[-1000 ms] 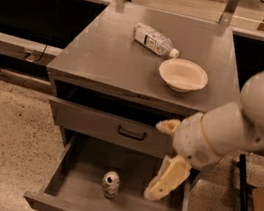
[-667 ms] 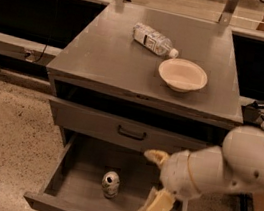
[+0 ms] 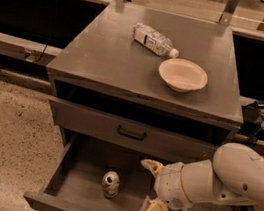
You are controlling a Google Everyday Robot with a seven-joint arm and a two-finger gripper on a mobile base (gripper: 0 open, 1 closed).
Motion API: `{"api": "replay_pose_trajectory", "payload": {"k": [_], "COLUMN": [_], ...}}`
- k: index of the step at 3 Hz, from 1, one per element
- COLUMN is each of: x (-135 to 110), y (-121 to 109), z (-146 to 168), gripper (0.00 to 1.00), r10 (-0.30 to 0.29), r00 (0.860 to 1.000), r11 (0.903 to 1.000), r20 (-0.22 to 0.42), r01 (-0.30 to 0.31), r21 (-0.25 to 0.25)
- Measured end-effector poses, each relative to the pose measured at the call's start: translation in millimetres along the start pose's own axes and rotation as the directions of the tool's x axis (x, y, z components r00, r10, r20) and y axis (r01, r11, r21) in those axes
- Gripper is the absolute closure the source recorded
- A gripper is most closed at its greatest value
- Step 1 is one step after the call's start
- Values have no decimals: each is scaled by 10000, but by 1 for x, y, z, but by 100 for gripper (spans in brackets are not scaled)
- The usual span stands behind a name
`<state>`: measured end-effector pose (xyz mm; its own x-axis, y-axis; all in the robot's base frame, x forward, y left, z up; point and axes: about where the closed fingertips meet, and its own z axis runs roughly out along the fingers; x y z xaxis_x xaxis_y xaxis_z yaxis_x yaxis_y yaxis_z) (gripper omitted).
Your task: Pick 7up can from middle drawer and place on counter
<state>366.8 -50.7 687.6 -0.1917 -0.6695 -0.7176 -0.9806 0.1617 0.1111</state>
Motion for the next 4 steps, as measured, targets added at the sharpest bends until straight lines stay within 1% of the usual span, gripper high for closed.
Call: {"api": "replay_pose_trajectory", "payload": {"k": [1,2,3,4], "x": [45,91,120,126], "y": [-17,-55,-107,-109], "z": [16,39,47,56], "gripper": [0,0,0,0], "r10": [679,670,-373,-555], "r00": [9976,9956,9918,9903], "r11": [9963,9836,9476,9470], "r20": [100,660,1222,1277], "r01": [-683,-770,-37,117], "r21": [513,1632,3194,3209]}}
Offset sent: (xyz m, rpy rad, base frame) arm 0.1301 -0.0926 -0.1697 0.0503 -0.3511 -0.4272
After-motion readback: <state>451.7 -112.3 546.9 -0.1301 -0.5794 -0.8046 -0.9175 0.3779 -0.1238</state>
